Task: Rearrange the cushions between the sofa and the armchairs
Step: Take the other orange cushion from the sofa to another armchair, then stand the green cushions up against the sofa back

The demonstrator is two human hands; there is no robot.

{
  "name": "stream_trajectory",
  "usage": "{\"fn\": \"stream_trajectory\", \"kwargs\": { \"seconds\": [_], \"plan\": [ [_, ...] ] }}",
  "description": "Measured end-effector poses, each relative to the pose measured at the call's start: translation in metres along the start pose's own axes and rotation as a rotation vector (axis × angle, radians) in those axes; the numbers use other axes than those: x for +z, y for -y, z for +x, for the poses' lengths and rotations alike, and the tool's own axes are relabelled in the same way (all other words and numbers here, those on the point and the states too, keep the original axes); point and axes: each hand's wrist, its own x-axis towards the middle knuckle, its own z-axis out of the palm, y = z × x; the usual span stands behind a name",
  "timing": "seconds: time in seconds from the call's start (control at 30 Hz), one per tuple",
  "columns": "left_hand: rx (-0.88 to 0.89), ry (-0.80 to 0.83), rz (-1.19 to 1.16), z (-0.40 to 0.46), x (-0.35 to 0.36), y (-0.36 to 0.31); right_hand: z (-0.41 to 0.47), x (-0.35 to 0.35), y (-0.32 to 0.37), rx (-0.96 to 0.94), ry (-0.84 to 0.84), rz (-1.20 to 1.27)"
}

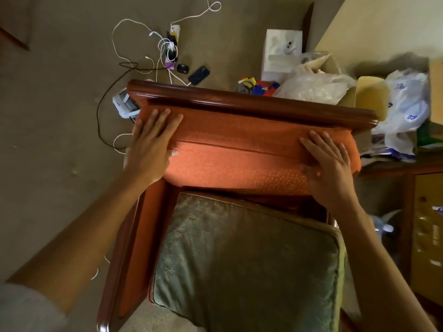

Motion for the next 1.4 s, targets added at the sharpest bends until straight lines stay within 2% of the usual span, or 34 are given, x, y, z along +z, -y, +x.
{"fn": "stream_trajectory", "kwargs": {
  "seconds": [0.1, 0.13, 0.17, 0.23, 0.3, 0.33, 0.4, 0.53, 0.63, 0.77, 0.83, 0.97, 1.07, 1.13, 1.23, 1.4],
  "plan": [
    [-0.140, -0.105, -0.155, -0.013, -0.003, -0.030, -0.007, 0.007, 0.045, -0.045, -0.277, 0.227],
    [-0.182, -0.181, -0.226, -0.022, -0.003, -0.043, -0.014, 0.014, 0.063, -0.082, -0.258, 0.256],
    [-0.202, -0.255, -0.283, -0.033, -0.002, -0.059, -0.020, 0.028, 0.074, -0.089, -0.155, 0.271],
    [-0.190, -0.318, -0.345, -0.057, 0.004, -0.087, -0.027, 0.066, 0.075, 0.058, 0.249, 0.203],
    [-0.171, -0.264, -0.387, -0.082, 0.015, -0.102, -0.033, 0.103, 0.052, 0.249, 0.701, -0.018],
    [-0.175, -0.214, -0.406, -0.094, 0.021, -0.104, -0.036, 0.118, 0.039, 0.332, 0.875, -0.117],
    [-0.211, -0.082, -0.446, -0.118, 0.032, -0.105, -0.037, 0.133, 0.022, 0.491, 1.085, -0.183],
    [-0.233, 0.157, -0.414, -0.162, 0.043, -0.095, -0.020, 0.126, 0.031, 0.670, 1.287, -0.049],
    [-0.189, 0.294, -0.382, -0.182, 0.043, -0.088, -0.032, 0.123, 0.045, 0.607, 1.239, -0.031],
    [-0.073, 0.525, -0.092, -0.180, 0.042, -0.092, -0.064, 0.111, 0.065, 0.459, 1.136, -0.065],
    [-0.002, 0.566, -0.009, -0.173, 0.039, -0.094, -0.077, 0.095, 0.080, 0.358, 1.081, -0.084],
    [0.209, 0.460, -0.024, -0.159, 0.019, -0.091, -0.113, 0.058, 0.121, 0.104, 0.921, -0.153],
    [0.250, 0.603, -0.193, -0.162, -0.005, -0.091, -0.147, 0.033, 0.149, -0.006, 0.828, -0.151],
    [0.312, 0.545, -0.256, -0.175, -0.016, -0.092, -0.169, 0.017, 0.161, -0.013, 0.773, -0.149],
    [0.463, 0.395, -0.140, -0.207, -0.036, -0.100, -0.209, -0.007, 0.181, 0.005, 0.693, -0.157],
    [0.650, 0.361, -0.053, -0.278, -0.068, -0.127, -0.296, -0.030, 0.206, 0.133, 0.613, -0.106]
  ]
}}
